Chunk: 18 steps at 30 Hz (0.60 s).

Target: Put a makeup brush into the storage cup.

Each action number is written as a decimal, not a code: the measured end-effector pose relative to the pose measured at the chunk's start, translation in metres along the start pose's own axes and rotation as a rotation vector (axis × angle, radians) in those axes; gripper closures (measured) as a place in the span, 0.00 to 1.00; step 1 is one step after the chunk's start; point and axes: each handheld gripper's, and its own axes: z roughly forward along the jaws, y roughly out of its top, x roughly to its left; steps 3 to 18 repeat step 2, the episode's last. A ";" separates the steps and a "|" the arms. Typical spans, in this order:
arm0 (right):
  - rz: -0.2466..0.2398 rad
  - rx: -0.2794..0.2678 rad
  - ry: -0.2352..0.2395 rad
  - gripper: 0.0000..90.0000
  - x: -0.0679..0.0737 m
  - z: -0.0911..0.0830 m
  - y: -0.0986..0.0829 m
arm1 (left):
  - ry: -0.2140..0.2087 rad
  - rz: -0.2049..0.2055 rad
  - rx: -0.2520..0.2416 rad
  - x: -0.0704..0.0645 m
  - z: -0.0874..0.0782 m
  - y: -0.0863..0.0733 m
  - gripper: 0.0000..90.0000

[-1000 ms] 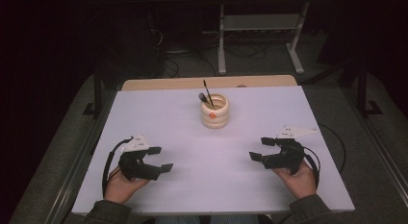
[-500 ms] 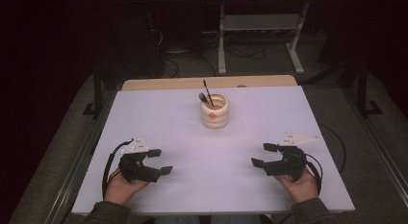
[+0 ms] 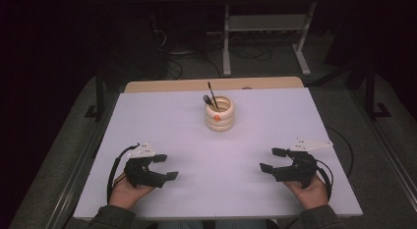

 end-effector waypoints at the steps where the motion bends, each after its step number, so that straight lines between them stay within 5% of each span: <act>1: 0.002 0.001 0.002 0.23 0.001 0.000 0.000 | -0.001 0.007 0.000 0.000 0.000 0.001 0.24; 18: -0.008 0.002 -0.001 0.23 0.001 0.000 0.001 | 0.000 0.009 -0.002 0.000 0.000 0.001 0.24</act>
